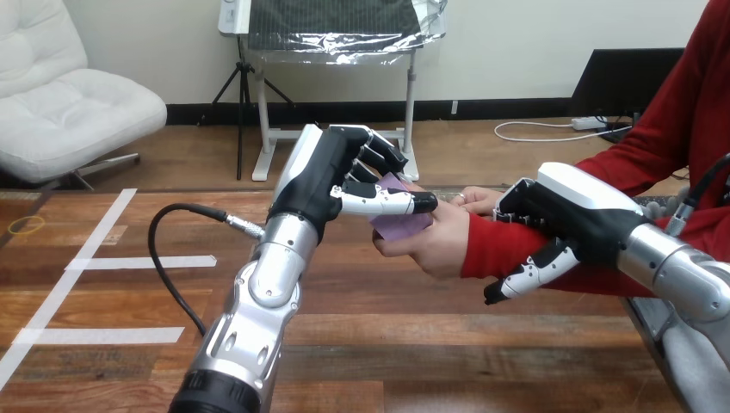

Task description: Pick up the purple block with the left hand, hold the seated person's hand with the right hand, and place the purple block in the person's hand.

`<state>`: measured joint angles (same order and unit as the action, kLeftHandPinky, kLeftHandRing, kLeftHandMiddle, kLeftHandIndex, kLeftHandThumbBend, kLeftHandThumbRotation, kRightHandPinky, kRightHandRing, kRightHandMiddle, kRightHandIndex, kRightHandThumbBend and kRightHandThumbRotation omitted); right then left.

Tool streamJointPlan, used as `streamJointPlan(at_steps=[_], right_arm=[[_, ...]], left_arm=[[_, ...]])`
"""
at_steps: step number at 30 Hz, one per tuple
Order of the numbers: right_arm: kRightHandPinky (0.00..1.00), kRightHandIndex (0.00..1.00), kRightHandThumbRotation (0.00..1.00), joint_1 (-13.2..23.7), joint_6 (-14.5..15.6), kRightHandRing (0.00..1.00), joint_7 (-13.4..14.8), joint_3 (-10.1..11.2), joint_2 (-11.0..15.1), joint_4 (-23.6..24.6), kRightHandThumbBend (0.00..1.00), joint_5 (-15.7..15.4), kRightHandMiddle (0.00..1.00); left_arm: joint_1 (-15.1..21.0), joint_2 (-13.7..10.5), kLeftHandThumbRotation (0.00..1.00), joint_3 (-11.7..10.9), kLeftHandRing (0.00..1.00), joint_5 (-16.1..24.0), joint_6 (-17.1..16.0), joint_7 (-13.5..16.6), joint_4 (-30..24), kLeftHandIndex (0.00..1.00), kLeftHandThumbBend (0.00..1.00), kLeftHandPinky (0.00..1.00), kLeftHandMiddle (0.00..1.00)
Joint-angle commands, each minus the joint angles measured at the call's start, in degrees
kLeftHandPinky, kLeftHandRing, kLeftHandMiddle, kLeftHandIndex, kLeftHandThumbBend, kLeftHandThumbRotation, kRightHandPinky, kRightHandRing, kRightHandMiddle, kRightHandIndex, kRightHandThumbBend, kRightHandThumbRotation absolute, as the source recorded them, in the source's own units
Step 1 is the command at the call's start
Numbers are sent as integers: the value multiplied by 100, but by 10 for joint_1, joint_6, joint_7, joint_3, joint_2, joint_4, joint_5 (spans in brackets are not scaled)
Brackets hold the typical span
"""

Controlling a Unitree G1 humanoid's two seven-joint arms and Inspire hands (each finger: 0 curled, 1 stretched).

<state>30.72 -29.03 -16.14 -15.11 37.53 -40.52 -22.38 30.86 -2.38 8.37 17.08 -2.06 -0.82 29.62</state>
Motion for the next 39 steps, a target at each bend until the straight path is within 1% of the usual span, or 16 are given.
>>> streamJointPlan(at_steps=[1,2,4,5,7,8,9,11,16,17,18,23,25,32,34,39], right_arm=[[23,34,22,24,-15,27,-14,20,-24,31,96,37,32],[24,35,22,23,-3,28,-22,19,-22,35,97,36,33],[27,39,25,23,10,32,-30,19,-19,41,98,34,37],[28,41,25,22,14,33,-35,19,-17,44,98,34,38],[34,47,30,21,15,40,-41,20,-15,46,99,35,45],[34,47,30,21,15,40,-44,18,-11,49,99,33,45],[38,52,36,21,14,45,-46,17,-8,50,100,31,50],[41,55,39,21,11,48,-49,15,-4,52,100,26,53],[48,62,50,19,6,57,-54,16,2,52,100,23,61],[49,63,51,18,8,58,-59,16,3,53,100,25,62],[52,67,55,18,10,63,-62,17,4,54,100,26,66],[57,73,61,12,30,70,-80,22,7,63,100,34,73],[60,77,64,9,34,74,-85,24,7,65,100,40,76],[63,81,71,-3,37,77,-91,36,6,69,100,54,80],[63,82,75,-6,38,78,-91,38,6,70,100,56,80],[63,84,80,-18,38,78,-82,46,4,77,100,61,81]], left_arm=[[37,7,0,24,44,-2,11,-32,-17,48,83,39,48],[36,5,0,24,45,-4,13,-38,-21,49,83,39,49],[34,4,0,22,47,-6,16,-44,-24,53,84,40,52],[32,2,0,21,48,-8,18,-48,-29,54,85,41,53],[30,0,5,20,52,-10,21,-53,-34,59,85,43,58],[27,-2,5,18,52,-12,21,-56,-37,59,85,43,58],[26,-3,11,17,55,-13,21,-58,-39,62,85,45,61],[22,-5,15,15,57,-14,20,-61,-43,64,85,46,63],[13,-10,30,10,63,-17,19,-65,-55,69,83,51,67],[10,-11,32,8,63,-19,21,-66,-60,70,82,51,68],[8,-11,39,7,65,-19,23,-67,-64,71,81,53,69],[-4,-17,52,4,68,-23,22,-70,-80,74,79,57,71],[-7,-18,60,2,70,-25,20,-71,-84,74,80,59,73],[-23,-25,75,-5,72,-34,12,-69,-95,74,82,63,75],[-27,-27,80,-5,72,-35,12,-67,-98,74,83,61,75],[-40,-36,86,-6,72,-38,3,-65,-106,75,81,58,75]])
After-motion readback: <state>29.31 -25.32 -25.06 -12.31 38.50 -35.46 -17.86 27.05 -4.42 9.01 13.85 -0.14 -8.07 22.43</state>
